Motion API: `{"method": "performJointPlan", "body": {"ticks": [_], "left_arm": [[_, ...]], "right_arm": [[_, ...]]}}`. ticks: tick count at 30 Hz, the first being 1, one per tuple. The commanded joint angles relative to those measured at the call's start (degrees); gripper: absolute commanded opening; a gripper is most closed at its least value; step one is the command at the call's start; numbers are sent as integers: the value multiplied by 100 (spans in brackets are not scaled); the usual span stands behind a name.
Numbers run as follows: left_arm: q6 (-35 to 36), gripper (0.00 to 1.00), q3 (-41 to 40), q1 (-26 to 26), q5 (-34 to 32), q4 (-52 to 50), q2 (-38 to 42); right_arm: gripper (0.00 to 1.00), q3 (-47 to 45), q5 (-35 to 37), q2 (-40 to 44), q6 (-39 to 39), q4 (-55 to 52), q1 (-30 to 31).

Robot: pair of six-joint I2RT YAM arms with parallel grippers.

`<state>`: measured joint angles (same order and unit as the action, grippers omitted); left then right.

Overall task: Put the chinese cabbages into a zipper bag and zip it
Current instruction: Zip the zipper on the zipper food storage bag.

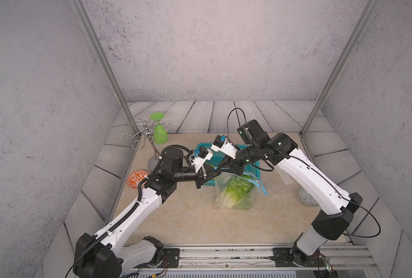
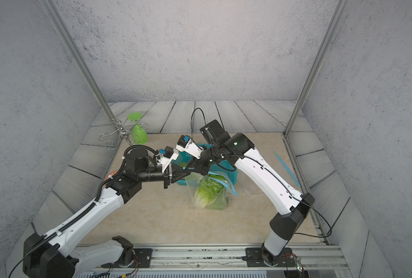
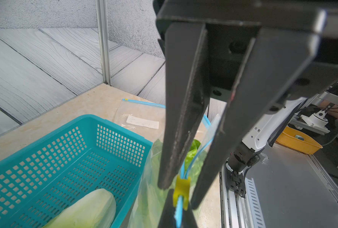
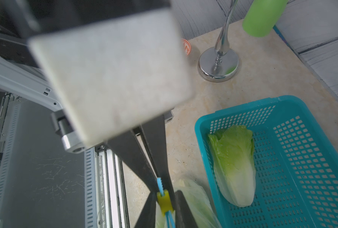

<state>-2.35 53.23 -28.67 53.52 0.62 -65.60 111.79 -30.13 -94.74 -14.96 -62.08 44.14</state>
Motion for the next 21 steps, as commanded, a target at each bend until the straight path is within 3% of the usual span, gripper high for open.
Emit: {"method": "performJointPlan", "body": {"ticks": [1,13,21], "left_arm": [[-29,0,88,-7,7,360,83],[4,0,146,53,-495,-85,278],[-222,0,236,326,-875,-567,592]], "right_arm": [[18,-69,-119,-109,46,-24,7],[0,-506,274,396,134,336,-113],[0,-749,465,740,125,94,-169]]}}
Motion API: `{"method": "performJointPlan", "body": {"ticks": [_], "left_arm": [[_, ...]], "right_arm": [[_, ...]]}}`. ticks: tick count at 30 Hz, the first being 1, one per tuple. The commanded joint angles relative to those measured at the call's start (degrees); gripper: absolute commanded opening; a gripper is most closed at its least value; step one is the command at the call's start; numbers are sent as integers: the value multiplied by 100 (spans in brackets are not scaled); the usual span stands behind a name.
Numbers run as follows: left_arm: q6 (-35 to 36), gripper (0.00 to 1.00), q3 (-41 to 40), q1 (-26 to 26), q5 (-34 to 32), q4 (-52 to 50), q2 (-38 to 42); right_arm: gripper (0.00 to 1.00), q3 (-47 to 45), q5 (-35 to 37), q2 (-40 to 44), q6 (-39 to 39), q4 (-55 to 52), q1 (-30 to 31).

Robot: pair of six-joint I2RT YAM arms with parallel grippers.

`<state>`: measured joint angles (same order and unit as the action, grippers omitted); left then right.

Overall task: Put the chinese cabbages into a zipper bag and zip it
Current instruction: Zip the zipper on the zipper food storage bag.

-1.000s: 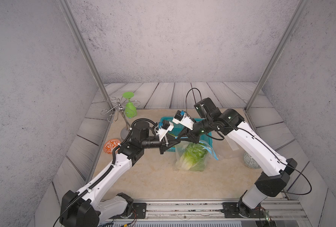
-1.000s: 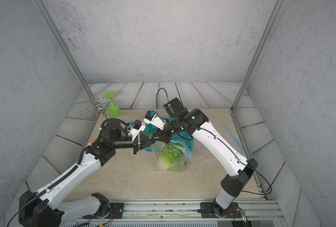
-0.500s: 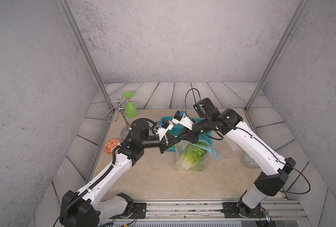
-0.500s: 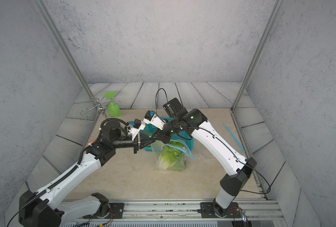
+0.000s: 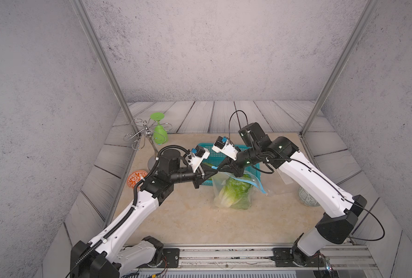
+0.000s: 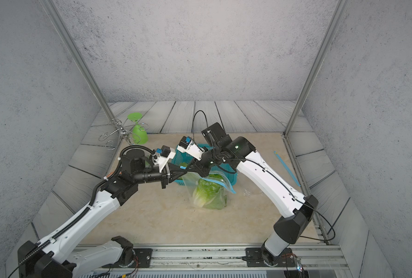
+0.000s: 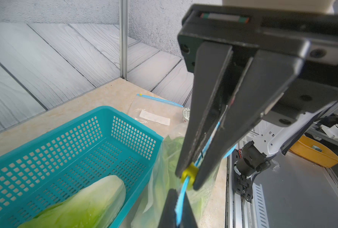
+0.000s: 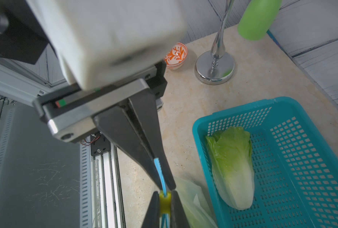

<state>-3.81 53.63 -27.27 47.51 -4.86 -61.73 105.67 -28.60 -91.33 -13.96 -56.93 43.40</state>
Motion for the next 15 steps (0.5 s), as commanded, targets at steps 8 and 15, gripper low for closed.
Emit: {"method": "performJointPlan", "body": {"ticks": [8,15], "left_arm": [[11,0,588,320,-942,-883,377],[404,0,1144,406,-1960,-2218,561]], "right_arm": [[0,-536,649,799,197,-457,-210],[0,-1484,881,1501,520,-64,-732]]}}
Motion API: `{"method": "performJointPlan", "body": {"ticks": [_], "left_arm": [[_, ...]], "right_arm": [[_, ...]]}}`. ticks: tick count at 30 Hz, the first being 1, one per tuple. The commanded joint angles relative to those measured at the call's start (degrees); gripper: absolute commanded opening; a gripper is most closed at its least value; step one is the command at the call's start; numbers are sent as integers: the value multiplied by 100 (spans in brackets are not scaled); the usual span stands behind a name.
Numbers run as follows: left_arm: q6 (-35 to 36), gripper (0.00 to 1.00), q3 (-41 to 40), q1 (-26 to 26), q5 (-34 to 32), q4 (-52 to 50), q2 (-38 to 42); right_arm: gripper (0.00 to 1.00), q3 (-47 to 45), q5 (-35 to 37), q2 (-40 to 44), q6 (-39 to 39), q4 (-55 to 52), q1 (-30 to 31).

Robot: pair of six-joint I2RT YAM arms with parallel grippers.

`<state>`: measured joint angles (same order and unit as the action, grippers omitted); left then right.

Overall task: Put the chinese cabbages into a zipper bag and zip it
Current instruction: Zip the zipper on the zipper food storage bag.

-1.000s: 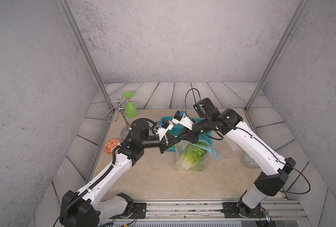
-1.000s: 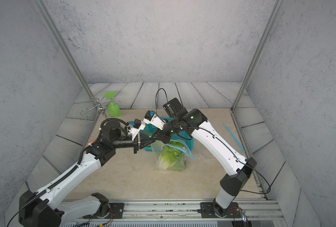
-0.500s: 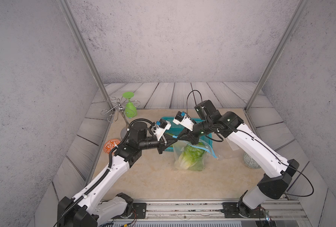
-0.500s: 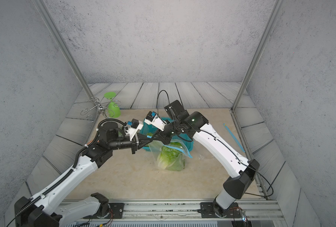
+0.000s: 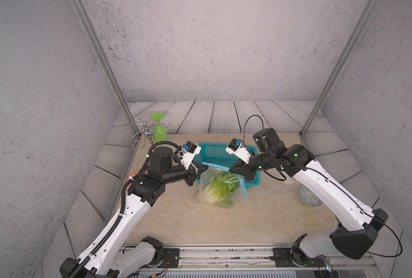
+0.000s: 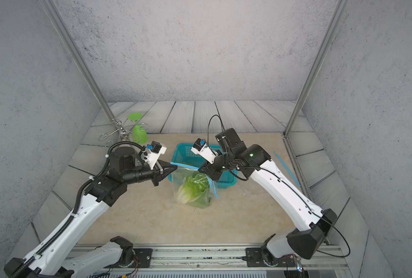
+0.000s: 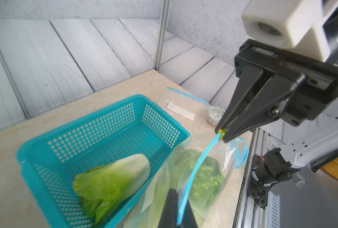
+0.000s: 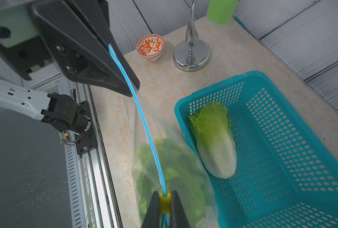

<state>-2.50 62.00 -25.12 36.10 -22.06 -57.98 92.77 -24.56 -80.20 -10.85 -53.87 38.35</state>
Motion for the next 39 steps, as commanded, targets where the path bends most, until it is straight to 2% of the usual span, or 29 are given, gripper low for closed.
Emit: {"method": "performJointPlan", "body": {"ticks": [1,11,17,22,30,39], "left_arm": [[315,0,341,200,-914,-597,201],[503,0,735,236,-1299,-1068,238],[854,0,928,271,-1604,-1318,222],[951,0,1016,297,-1760,-1256,54],[1150,0,1053,324,-2387,-1439,-8],[1052,0,963,429,-2659,-1397,5]], "right_arm": [[0,-286,531,456,240,-355,-269],[0,-1204,838,644,365,-39,-449],[0,-1413,671,664,304,-43,-523],[0,-1542,675,629,198,-233,-538],[0,-1626,584,708,246,-186,-540],[0,-1611,636,673,154,-423,-564]]}}
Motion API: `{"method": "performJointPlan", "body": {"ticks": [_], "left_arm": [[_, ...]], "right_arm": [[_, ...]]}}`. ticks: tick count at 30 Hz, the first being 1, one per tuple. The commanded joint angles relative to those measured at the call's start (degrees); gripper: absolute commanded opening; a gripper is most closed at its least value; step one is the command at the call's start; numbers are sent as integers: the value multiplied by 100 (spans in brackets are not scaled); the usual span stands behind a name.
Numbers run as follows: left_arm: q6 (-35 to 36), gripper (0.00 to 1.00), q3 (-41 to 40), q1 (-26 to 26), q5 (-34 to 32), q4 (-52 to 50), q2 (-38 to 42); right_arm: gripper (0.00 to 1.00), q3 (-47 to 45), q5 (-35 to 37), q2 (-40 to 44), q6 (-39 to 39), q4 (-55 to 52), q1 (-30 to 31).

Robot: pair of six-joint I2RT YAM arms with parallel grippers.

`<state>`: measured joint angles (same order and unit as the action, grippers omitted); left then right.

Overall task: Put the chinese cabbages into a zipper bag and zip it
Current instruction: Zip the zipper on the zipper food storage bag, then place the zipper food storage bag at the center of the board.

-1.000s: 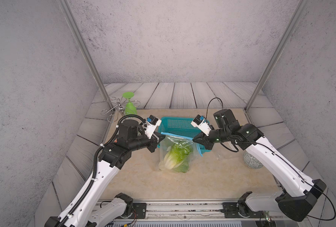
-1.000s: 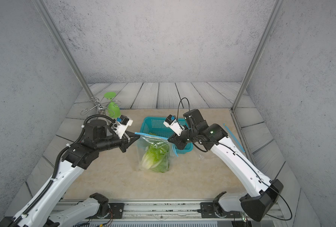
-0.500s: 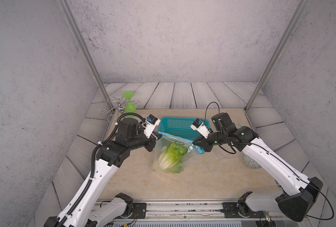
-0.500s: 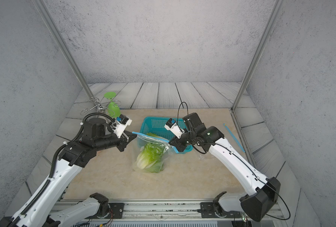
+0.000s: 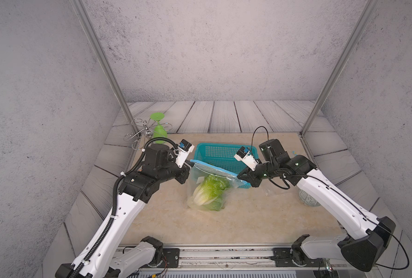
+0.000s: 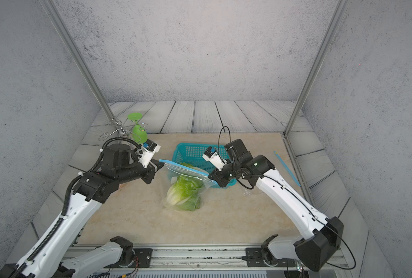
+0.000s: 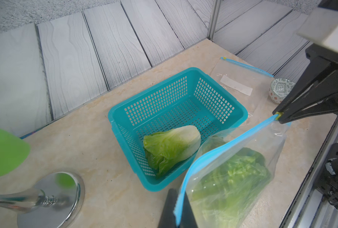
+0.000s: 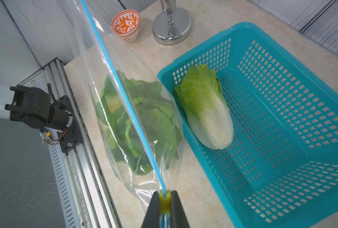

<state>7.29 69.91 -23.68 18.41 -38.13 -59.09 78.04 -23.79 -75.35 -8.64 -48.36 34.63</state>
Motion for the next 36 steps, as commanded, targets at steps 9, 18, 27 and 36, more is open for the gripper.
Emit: {"method": "performJointPlan", "body": {"ticks": [9,18,27,36], "left_arm": [[-16,0,160,364,-1139,129,281],[-589,0,11,443,-2233,-462,1160],[-828,0,516,459,-3799,-1576,1541],[-961,0,-368,1496,-2752,-204,171]], "right_arm": [[0,-16,363,8,-11,-978,-190],[0,864,-206,-660,1049,-519,888],[0,1811,-1286,-1553,1664,-355,1655],[0,3330,-555,-3802,2207,-117,1317]]}}
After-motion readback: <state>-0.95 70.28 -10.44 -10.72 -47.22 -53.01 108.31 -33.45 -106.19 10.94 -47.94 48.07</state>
